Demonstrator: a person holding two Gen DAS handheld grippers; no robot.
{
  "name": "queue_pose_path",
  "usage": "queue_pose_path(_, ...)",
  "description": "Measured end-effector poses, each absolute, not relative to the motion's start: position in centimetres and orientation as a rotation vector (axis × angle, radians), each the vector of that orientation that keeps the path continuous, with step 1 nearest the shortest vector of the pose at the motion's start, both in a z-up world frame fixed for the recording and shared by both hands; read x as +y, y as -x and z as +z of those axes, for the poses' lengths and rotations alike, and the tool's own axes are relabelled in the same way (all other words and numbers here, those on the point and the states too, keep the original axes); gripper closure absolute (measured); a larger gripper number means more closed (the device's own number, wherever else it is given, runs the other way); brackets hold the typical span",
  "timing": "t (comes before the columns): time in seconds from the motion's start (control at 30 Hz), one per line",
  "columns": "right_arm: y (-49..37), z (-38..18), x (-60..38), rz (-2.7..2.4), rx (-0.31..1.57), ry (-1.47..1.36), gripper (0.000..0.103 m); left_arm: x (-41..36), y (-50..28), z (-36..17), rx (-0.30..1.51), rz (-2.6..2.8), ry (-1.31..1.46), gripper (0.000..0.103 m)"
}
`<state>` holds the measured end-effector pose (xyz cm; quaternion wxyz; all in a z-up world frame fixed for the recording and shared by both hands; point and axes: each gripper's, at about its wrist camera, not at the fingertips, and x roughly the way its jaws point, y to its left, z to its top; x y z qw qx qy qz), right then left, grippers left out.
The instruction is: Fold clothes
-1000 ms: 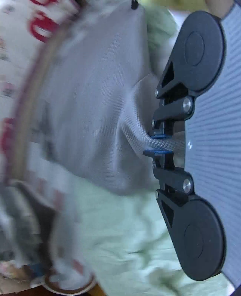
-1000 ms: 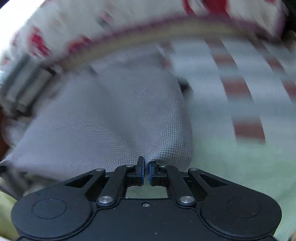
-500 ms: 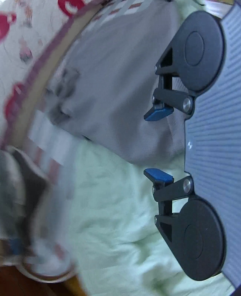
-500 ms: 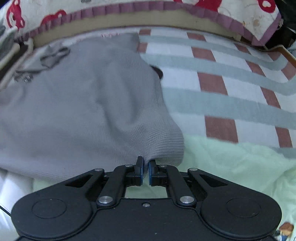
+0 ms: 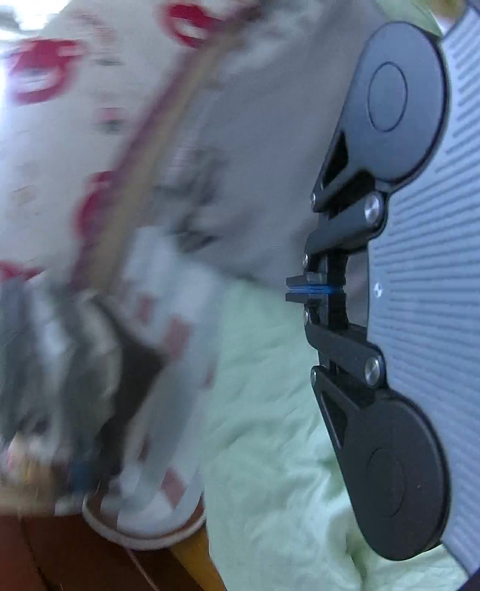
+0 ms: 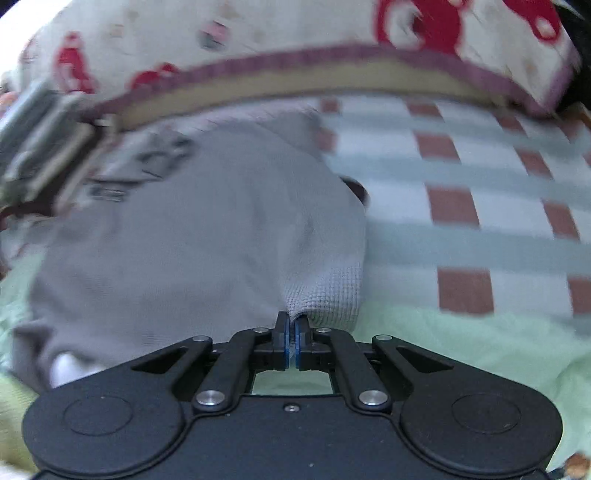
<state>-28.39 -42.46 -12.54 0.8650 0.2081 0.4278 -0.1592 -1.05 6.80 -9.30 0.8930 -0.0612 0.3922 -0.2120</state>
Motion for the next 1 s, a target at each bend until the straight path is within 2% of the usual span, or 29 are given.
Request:
queue_pose_path(0.13, 28.0, -13.6, -42.8, -0.382, 0.950, -0.445, 0.100, 8.8, 0.1, -11.3, 0.915, -0.366, 0.148, 0.103)
queue_pose_path(0.27, 27.6, -14.7, -43.2, -0.431, 1.003, -0.454, 0.102, 7.0, -0.9, -14.5, 1.033, -0.362, 0.094, 0.101)
queue_pose_path(0.37, 27.3, -15.6, -43.5, -0.467, 1.043, -0.460, 0.100, 4.4, -1.5, -14.7, 1.032, -0.402, 0.018, 0.101)
queue_pose_path(0.43, 27.1, -16.1, -43.7, -0.492, 1.070, -0.464, 0.096, 2.6, -2.2, -14.4, 1.013, -0.442, -0.046, 0.094)
queue_pose_path(0.47, 27.0, -16.4, -43.8, -0.504, 1.083, -0.467, 0.095, 1.7, -2.5, -14.3, 1.003, -0.460, -0.078, 0.088)
queue_pose_path(0.5, 26.9, -16.2, -44.1, -0.511, 1.073, -0.473, 0.090, 0.9, -2.8, -14.1, 0.988, -0.479, -0.106, 0.079)
queue_pose_path(0.53, 26.6, -15.0, -44.6, -0.507, 1.010, -0.490, 0.078, 0.1, -3.2, -13.8, 0.966, -0.500, -0.132, 0.075)
queue_pose_path(0.6, 25.9, -13.2, -45.9, -0.517, 0.901, -0.522, 0.061, -1.8, -4.2, -13.2, 0.919, -0.545, -0.170, 0.070)
queue_pose_path(0.73, 20.2, -12.5, -49.9, -0.508, 0.820, -0.489, 0.061, -6.3, -7.2, -13.2, 0.855, -0.663, -0.184, 0.058)
queue_pose_path(0.8, 15.9, -12.7, -51.9, -0.494, 0.841, -0.398, 0.061, -8.8, -9.1, -13.7, 0.917, -0.751, -0.232, 0.043)
queue_pose_path(0.87, 11.9, -12.6, -53.0, -0.443, 0.840, -0.304, 0.061, -11.2, -11.1, -14.6, 0.997, -0.795, -0.316, 0.043)
queue_pose_path(1.0, 3.7, -12.5, -54.9, -0.306, 0.810, -0.113, 0.058, -13.2, -14.2, -15.8, 0.910, -0.773, -0.414, 0.043)
